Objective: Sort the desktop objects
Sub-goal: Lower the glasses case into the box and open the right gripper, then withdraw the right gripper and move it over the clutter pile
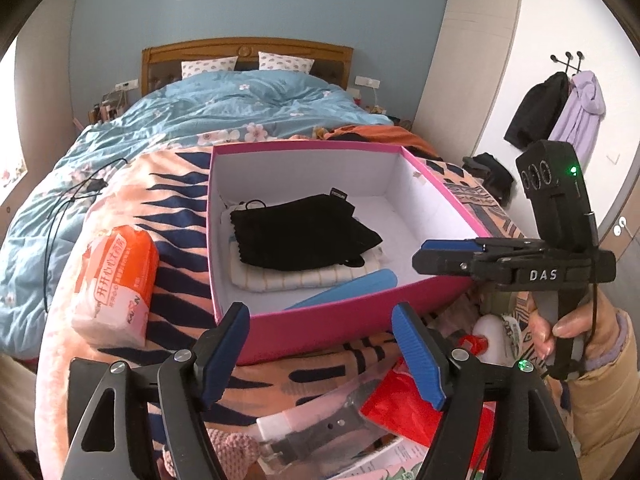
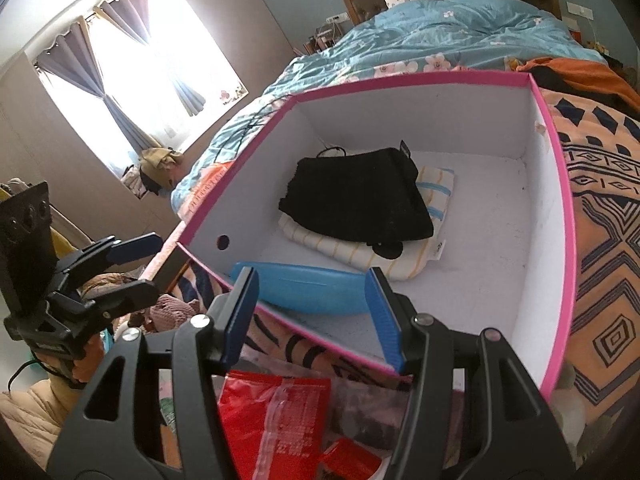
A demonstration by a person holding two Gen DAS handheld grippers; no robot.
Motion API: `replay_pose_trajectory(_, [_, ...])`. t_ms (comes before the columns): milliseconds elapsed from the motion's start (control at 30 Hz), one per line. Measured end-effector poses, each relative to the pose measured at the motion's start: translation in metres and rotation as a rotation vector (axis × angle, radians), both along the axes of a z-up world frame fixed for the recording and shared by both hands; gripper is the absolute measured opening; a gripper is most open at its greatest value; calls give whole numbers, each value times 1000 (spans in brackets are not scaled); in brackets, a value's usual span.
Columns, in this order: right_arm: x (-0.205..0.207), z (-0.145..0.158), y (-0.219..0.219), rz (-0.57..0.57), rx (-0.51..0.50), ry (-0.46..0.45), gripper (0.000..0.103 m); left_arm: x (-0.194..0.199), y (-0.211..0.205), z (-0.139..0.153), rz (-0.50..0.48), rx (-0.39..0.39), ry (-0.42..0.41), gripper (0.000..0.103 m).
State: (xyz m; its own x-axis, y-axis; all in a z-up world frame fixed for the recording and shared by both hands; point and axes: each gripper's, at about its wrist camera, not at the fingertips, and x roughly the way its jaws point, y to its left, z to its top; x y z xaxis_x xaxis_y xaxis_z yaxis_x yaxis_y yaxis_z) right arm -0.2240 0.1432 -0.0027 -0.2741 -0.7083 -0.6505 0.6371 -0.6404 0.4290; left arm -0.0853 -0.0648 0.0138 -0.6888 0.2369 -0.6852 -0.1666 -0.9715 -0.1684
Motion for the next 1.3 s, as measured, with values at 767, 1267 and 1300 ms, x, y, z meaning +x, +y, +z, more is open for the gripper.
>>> replay_pose_trajectory(767, [70,10,29,53,-25,80,57,32,6,-14,-4,14,3,80])
replay_pose_trajectory(1267, [113,-9,54,36,1,58,57,39,31,-41,-74,16,-65,80])
replay_pose_trajectory(1300, [114,-10,57,33,0,57,57,39,33,-43,-79,18,-70,80])
